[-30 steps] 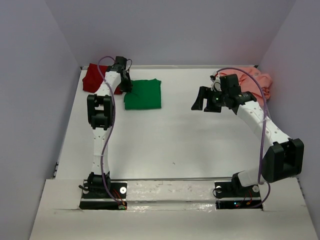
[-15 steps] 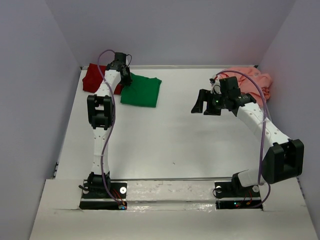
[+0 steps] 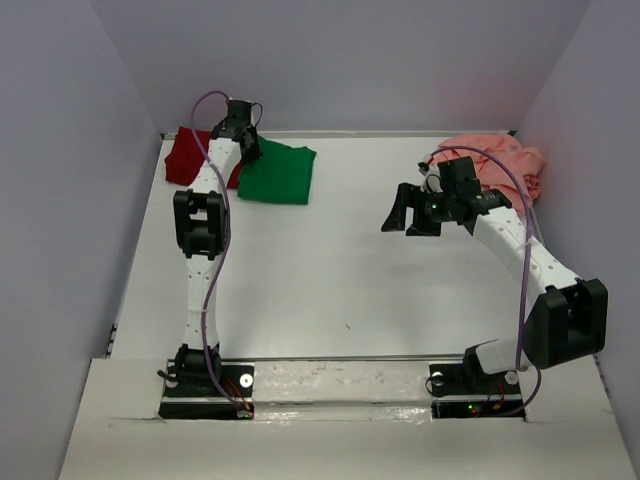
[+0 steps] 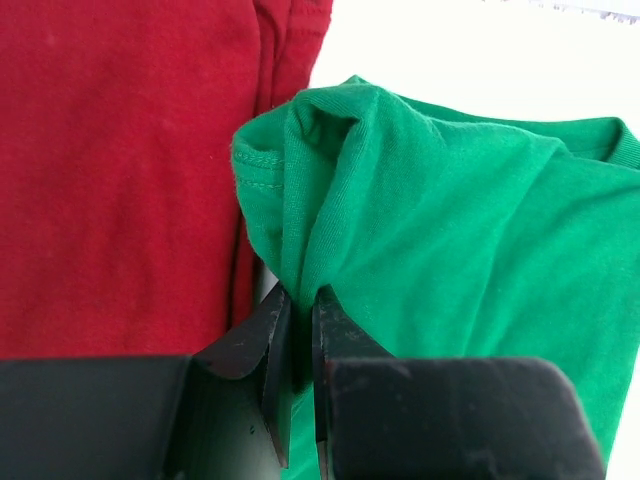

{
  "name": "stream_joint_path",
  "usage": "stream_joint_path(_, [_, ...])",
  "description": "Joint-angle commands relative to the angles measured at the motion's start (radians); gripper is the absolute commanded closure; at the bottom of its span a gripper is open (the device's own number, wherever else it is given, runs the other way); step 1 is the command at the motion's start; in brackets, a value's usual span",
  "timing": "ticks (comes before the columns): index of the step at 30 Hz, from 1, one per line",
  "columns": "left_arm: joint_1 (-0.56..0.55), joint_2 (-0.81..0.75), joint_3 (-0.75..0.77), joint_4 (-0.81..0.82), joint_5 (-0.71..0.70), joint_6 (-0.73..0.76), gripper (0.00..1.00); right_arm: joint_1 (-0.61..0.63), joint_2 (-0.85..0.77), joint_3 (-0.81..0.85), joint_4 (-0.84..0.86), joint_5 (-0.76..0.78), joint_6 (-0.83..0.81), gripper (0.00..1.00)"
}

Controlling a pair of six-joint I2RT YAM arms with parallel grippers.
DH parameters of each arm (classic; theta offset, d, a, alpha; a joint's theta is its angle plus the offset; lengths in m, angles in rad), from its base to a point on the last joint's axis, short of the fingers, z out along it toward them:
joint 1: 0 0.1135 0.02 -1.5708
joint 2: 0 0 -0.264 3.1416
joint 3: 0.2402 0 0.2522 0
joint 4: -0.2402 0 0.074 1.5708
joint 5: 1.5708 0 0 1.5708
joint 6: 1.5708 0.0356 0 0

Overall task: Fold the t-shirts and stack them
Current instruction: Neatly place the folded tshirt to the corner

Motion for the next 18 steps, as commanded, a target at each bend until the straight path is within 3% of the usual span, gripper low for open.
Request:
stream_joint_path(1, [0.003, -0.134, 0.046, 0.064, -0.034, 0.016, 1.0, -0.001, -0.005, 0.006, -0.003, -0.022, -0.013, 0.15])
stream_joint_path(18, [0.108, -0.181, 0.084, 0.072, -0.117, 0.079, 1.0, -0.001, 0.029, 0.013, -0.014, -0.042, -0.004, 0.15])
